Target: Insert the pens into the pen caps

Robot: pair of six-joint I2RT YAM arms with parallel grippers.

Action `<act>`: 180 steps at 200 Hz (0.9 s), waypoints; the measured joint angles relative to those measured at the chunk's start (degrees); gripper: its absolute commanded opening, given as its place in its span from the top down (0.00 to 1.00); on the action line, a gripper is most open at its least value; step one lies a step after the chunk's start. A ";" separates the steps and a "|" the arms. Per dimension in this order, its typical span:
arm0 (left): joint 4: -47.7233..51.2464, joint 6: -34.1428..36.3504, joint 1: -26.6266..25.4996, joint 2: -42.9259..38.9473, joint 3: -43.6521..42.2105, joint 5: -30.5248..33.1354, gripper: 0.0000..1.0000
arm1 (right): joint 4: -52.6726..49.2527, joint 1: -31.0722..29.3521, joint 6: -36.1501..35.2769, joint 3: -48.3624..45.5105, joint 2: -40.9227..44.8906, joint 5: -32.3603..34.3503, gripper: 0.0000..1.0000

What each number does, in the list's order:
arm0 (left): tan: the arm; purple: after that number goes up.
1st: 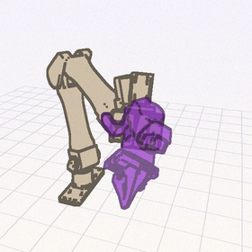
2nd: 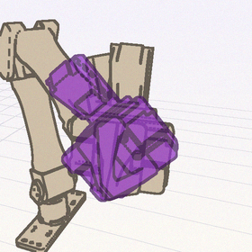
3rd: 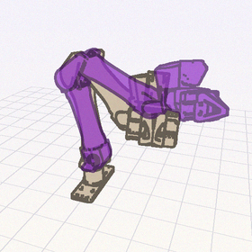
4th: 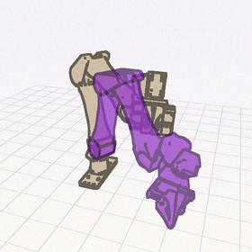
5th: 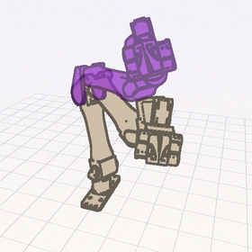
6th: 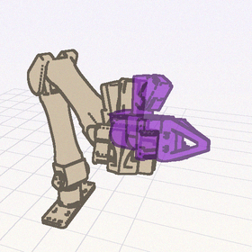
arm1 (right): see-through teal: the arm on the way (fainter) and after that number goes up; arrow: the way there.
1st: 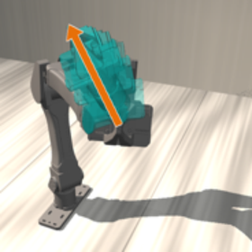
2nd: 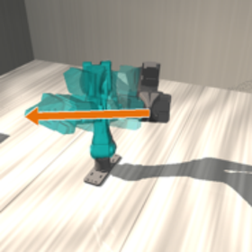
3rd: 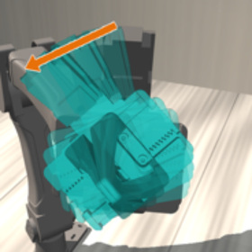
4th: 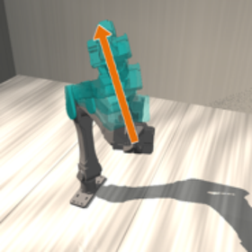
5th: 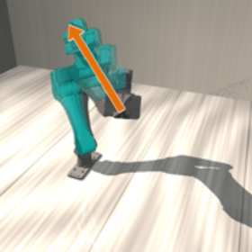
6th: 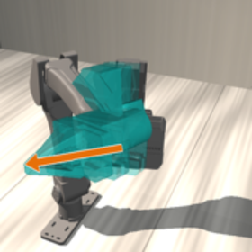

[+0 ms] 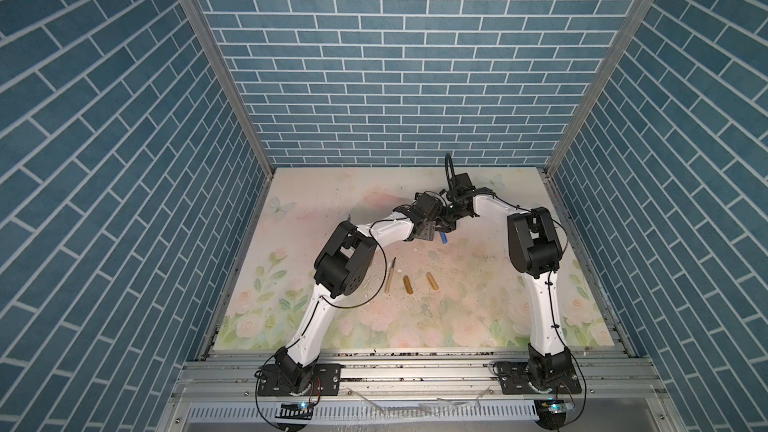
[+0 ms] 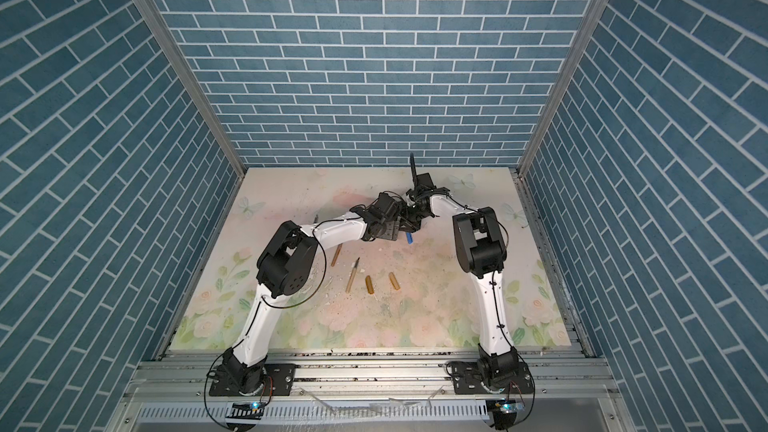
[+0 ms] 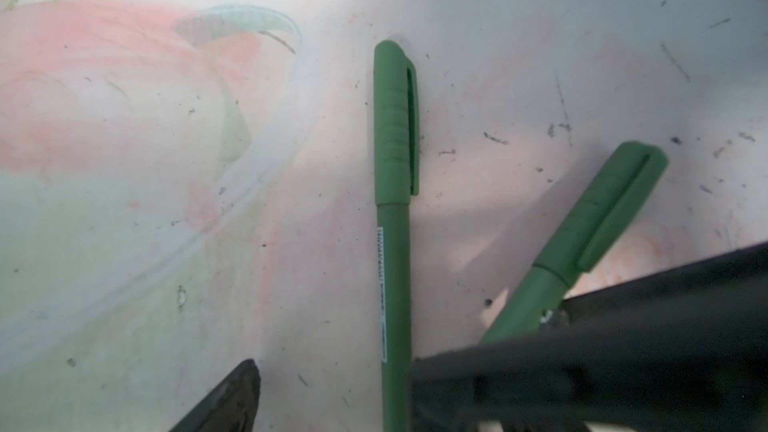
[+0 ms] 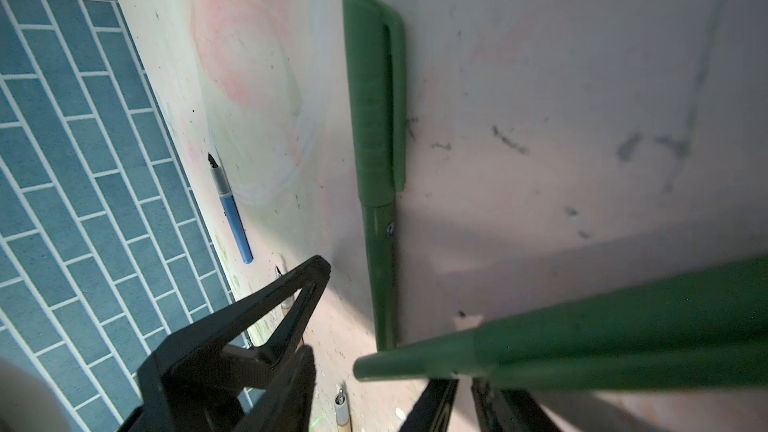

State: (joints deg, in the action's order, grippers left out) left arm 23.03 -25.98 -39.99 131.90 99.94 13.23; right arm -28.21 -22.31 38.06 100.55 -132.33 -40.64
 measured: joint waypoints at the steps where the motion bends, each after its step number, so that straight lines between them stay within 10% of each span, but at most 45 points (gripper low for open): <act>1: 0.00 -0.11 0.00 0.00 0.00 -0.02 0.12 | -0.02 0.00 0.00 0.02 0.00 0.00 0.39; 180: -3.30 -0.92 0.46 -0.70 -1.81 -2.01 0.15 | -7.87 2.40 -7.50 1.31 3.04 -3.06 0.47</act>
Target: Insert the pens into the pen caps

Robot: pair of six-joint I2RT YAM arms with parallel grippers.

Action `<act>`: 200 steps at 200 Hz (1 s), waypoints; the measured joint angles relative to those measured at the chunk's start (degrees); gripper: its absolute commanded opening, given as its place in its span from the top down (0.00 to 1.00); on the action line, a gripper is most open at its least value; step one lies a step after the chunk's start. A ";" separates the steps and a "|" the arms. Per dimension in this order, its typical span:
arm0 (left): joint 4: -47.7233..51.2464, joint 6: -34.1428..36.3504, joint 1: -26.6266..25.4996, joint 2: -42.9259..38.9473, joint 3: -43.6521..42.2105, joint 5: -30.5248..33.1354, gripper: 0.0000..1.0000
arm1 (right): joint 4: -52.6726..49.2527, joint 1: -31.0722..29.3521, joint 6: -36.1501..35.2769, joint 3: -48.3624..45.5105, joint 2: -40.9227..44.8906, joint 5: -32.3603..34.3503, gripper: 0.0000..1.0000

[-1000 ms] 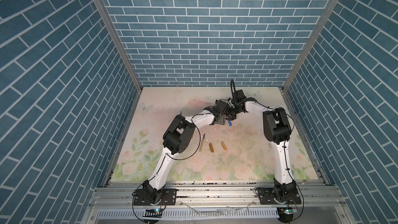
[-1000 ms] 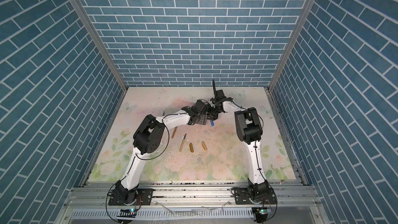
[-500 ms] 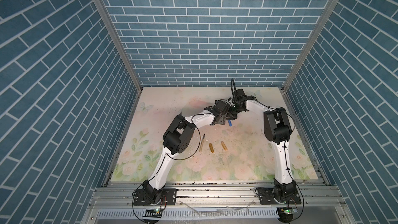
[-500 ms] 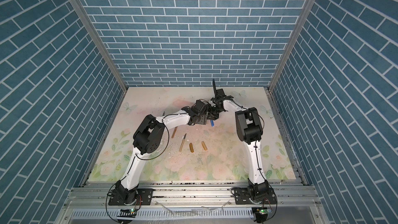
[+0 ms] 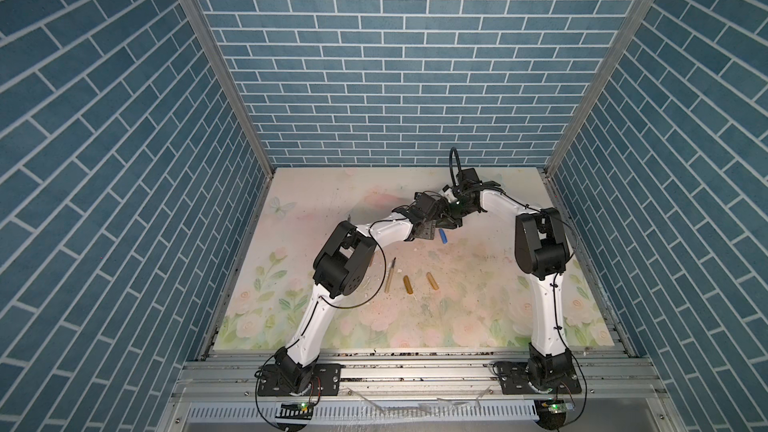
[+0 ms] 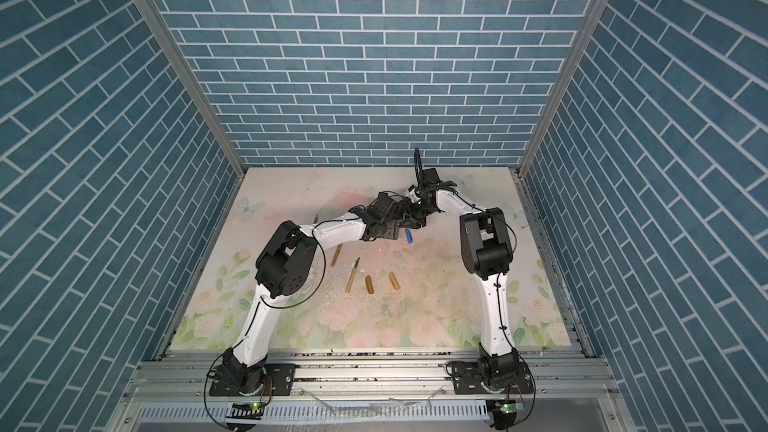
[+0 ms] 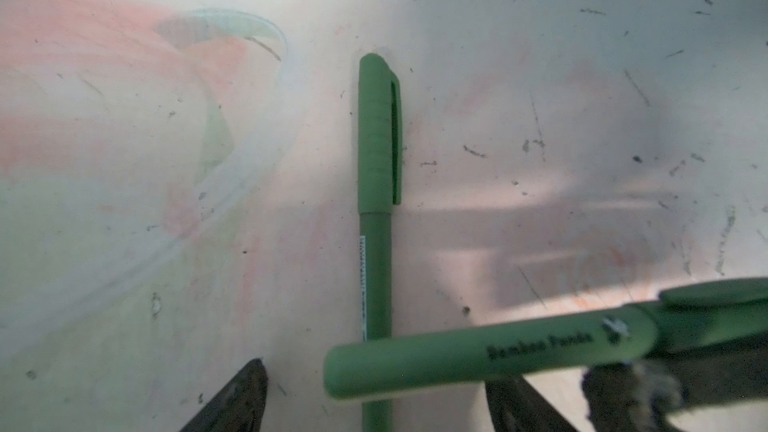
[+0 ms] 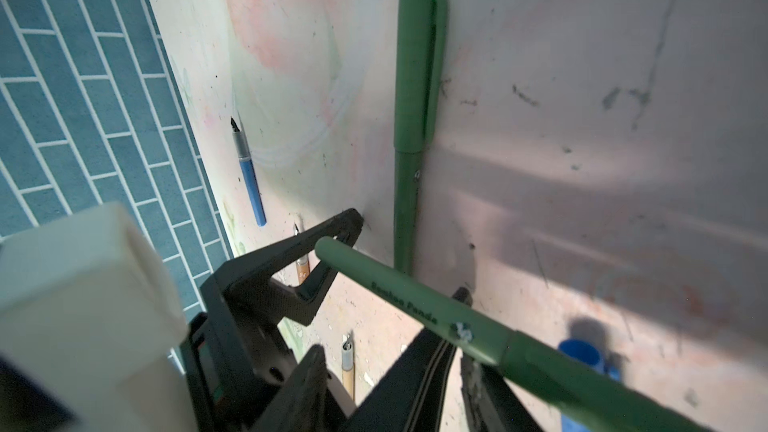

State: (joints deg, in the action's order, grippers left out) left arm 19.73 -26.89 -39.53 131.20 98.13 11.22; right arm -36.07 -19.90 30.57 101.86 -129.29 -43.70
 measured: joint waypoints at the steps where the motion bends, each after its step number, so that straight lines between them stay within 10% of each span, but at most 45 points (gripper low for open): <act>1: -0.02 0.02 0.02 -0.04 -0.07 -0.02 0.15 | 0.00 0.00 -0.02 0.00 0.00 -0.02 0.47; 144: -3.91 3.08 1.31 -7.98 -6.69 -9.11 0.16 | -0.07 -0.15 -3.61 -6.19 9.66 0.02 0.58; 200: -0.22 4.22 5.05 -7.10 -2.49 -15.63 0.69 | 1.68 1.36 -5.07 -10.58 14.58 6.71 1.00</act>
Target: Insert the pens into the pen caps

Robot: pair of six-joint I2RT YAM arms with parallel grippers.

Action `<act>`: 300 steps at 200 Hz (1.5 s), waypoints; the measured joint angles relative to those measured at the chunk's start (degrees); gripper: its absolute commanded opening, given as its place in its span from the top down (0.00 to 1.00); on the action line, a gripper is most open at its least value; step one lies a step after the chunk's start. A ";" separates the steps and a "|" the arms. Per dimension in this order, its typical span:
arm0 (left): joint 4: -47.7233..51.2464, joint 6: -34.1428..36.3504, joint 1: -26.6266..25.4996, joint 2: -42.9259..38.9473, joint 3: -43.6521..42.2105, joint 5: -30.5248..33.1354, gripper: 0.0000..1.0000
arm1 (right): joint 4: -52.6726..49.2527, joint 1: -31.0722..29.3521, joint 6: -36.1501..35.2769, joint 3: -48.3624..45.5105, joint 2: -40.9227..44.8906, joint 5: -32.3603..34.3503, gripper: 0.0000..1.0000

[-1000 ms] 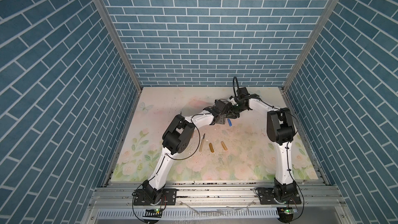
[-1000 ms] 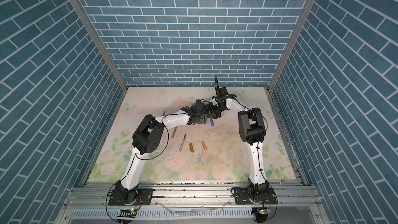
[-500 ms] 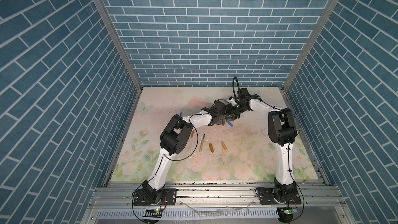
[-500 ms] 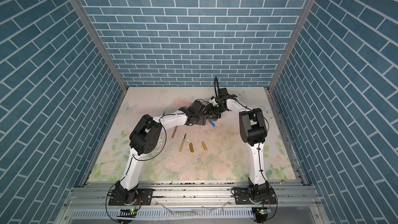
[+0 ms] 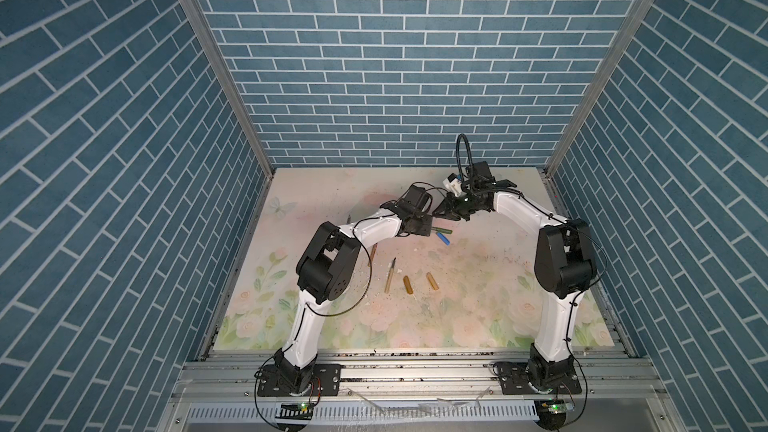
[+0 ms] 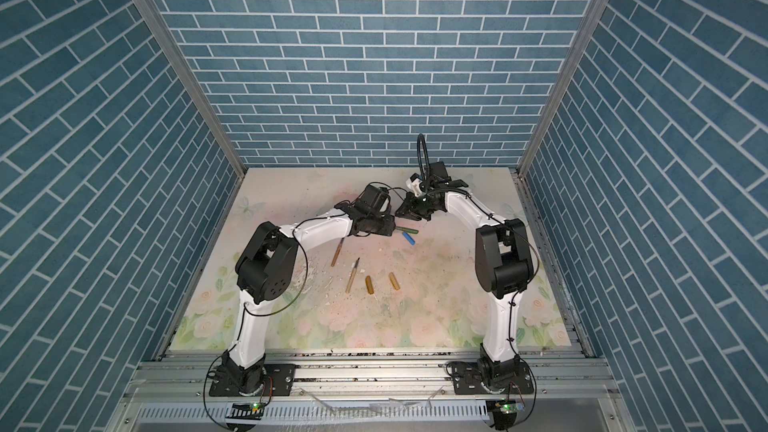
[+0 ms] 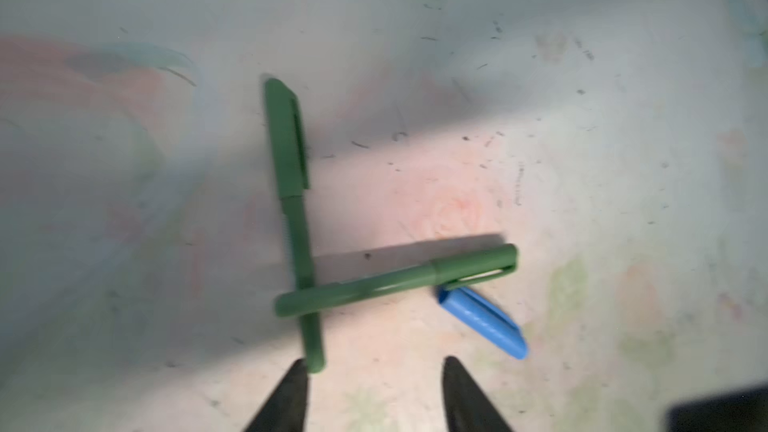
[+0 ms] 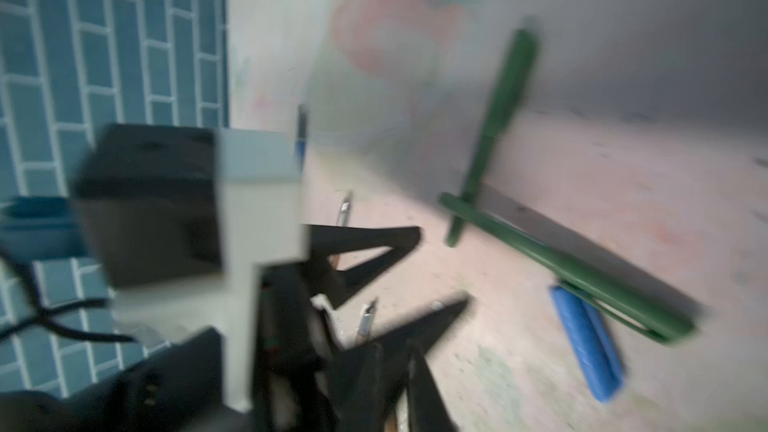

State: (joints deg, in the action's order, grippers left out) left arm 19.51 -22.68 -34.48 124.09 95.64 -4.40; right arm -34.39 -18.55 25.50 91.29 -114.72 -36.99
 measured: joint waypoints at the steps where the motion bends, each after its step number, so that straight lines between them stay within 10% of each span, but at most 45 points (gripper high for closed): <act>1: 0.17 0.07 0.46 0.17 0.42 0.11 0.70 | -0.33 0.26 -0.24 -0.22 0.00 0.59 1.00; 48: 0.37 0.46 12.02 2.25 4.76 1.75 0.74 | -6.01 5.60 -0.46 -6.45 -0.68 11.30 1.00; 300: -5.38 0.44 4.22 2.08 -6.71 -11.80 0.88 | -5.49 1.86 1.20 19.12 -22.43 6.14 0.99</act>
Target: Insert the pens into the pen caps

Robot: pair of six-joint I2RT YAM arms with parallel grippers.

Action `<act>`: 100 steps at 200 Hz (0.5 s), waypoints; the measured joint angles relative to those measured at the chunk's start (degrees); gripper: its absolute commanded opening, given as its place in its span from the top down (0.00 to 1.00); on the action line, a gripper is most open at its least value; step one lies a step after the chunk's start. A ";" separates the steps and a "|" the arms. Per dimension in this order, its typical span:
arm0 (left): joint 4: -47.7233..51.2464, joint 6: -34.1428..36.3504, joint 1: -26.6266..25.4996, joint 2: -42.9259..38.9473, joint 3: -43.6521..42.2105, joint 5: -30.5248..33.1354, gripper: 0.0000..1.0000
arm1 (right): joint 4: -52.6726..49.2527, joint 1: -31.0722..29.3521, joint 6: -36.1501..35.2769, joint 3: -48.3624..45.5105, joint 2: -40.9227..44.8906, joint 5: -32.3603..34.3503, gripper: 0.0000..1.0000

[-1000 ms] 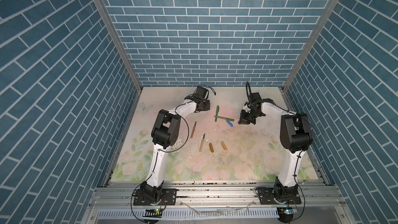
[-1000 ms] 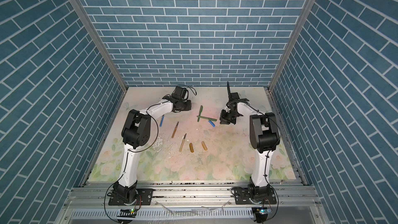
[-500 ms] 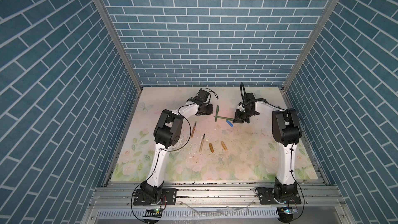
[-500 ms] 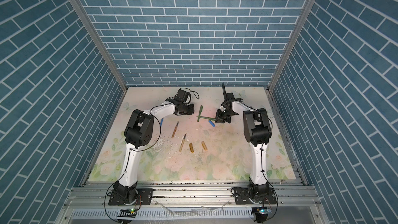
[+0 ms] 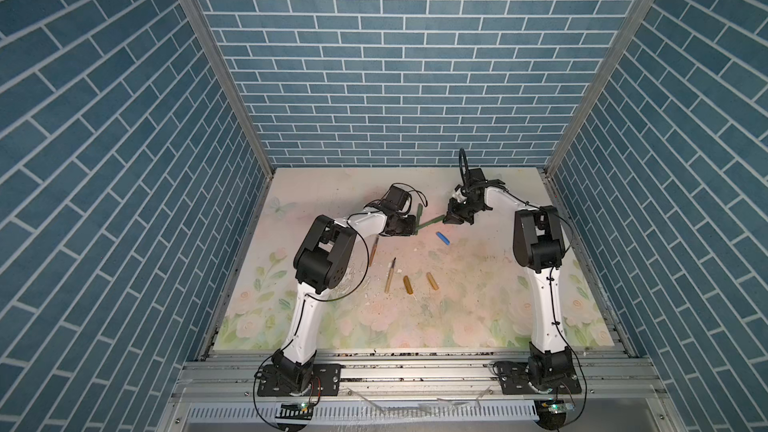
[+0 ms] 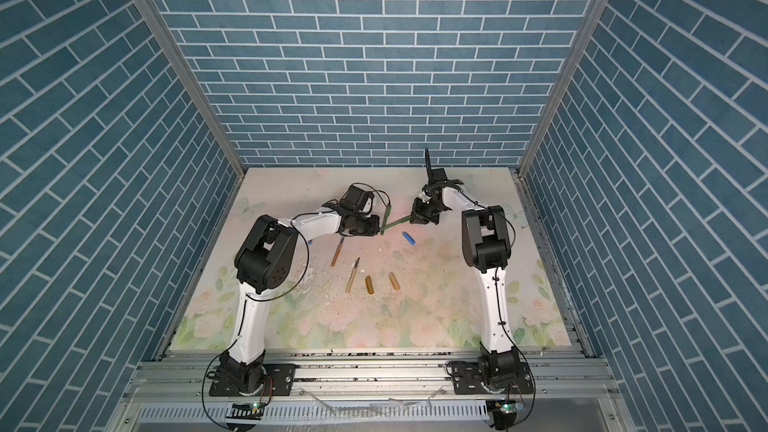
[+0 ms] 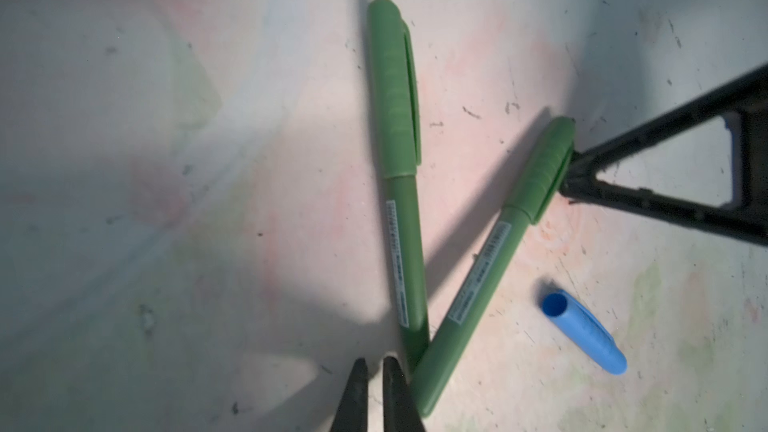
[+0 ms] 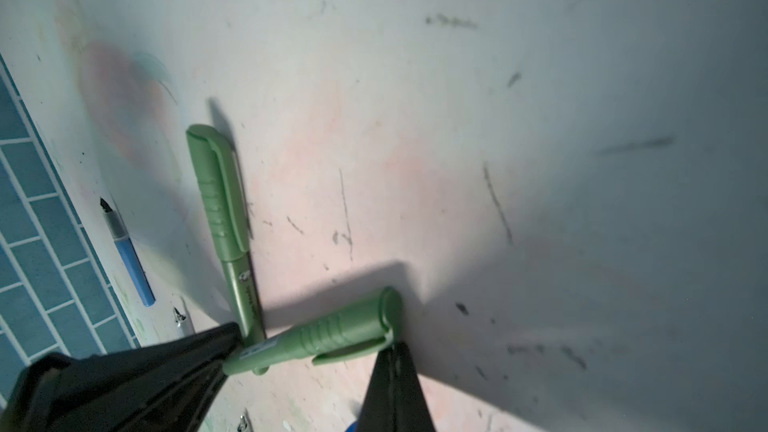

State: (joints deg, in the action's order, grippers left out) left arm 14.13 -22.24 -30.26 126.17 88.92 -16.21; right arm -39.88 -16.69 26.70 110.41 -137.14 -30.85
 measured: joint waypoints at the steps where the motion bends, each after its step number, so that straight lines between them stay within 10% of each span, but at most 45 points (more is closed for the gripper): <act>1: -0.02 -0.02 -0.04 -0.11 -0.13 0.00 0.88 | -0.02 0.00 0.00 0.13 -0.07 -0.02 0.99; 100: -1.64 0.42 -1.16 -2.64 -3.08 -2.97 0.88 | -5.99 -1.70 1.77 20.41 -11.56 -2.62 0.87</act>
State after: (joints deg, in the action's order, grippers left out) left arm 12.49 -21.82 -31.42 123.52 85.84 -19.18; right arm -45.87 -18.39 28.47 130.82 -148.70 -33.47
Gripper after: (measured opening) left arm 0.121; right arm 0.120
